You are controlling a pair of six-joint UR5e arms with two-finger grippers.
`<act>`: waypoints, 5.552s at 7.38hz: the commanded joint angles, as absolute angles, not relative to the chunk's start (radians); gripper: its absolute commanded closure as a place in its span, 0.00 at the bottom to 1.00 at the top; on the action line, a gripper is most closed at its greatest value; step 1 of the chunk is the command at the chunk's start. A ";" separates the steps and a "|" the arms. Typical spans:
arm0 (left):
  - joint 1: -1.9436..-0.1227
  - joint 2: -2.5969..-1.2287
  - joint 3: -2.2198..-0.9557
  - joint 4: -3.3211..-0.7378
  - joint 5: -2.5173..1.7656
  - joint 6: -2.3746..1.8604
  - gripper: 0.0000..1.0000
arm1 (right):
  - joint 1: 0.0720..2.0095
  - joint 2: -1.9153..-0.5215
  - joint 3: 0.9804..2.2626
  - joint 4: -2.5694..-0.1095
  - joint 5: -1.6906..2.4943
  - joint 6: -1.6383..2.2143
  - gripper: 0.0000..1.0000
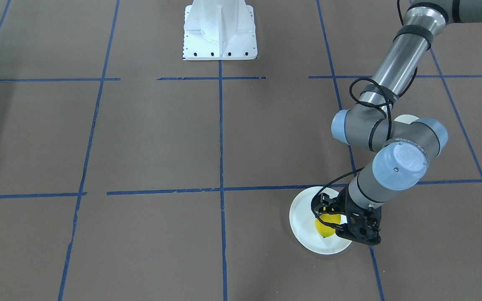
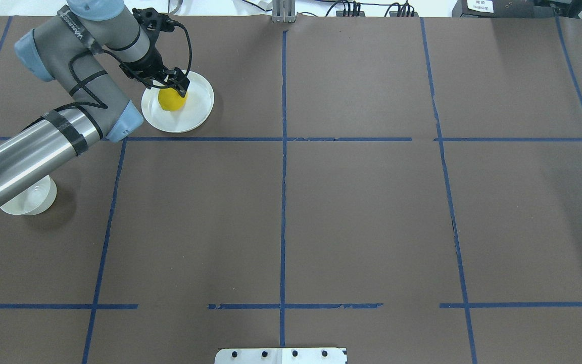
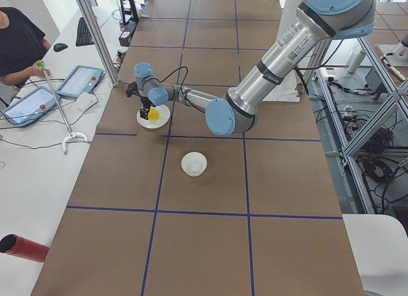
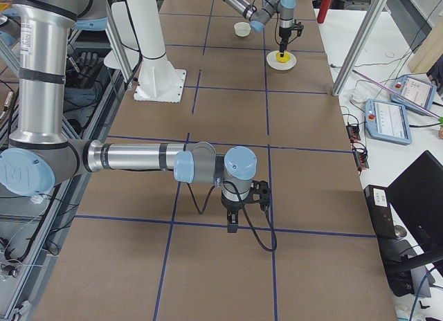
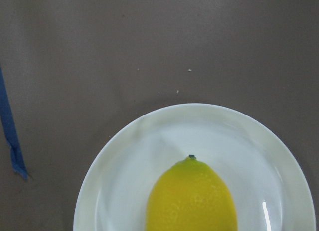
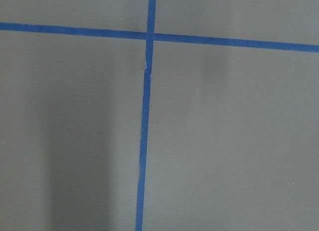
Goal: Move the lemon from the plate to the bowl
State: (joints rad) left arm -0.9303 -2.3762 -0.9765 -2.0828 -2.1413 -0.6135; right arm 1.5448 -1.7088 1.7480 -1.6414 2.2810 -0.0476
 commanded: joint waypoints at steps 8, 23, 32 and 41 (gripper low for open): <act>-0.995 -2.279 -1.140 -2.081 -2.308 -0.696 1.00 | 1.545 -1.709 1.747 -1.641 2.281 -0.048 0.00; -0.951 -1.528 -1.703 -2.039 -2.154 -0.695 0.91 | 1.545 -1.709 1.747 -1.641 2.279 -0.048 0.00; -0.977 -1.449 -1.793 -2.028 -2.164 -0.562 0.01 | 1.545 -1.709 1.747 -1.641 2.279 -0.048 0.00; -1.641 -1.450 -1.817 -1.417 -2.296 0.190 0.01 | 1.545 -1.709 1.747 -1.641 2.279 -0.048 0.00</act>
State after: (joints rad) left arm -1.5904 -1.4474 -1.8453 -1.4384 -2.2966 0.1794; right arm 1.5447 -1.7089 1.7472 -1.6414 2.2795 -0.0476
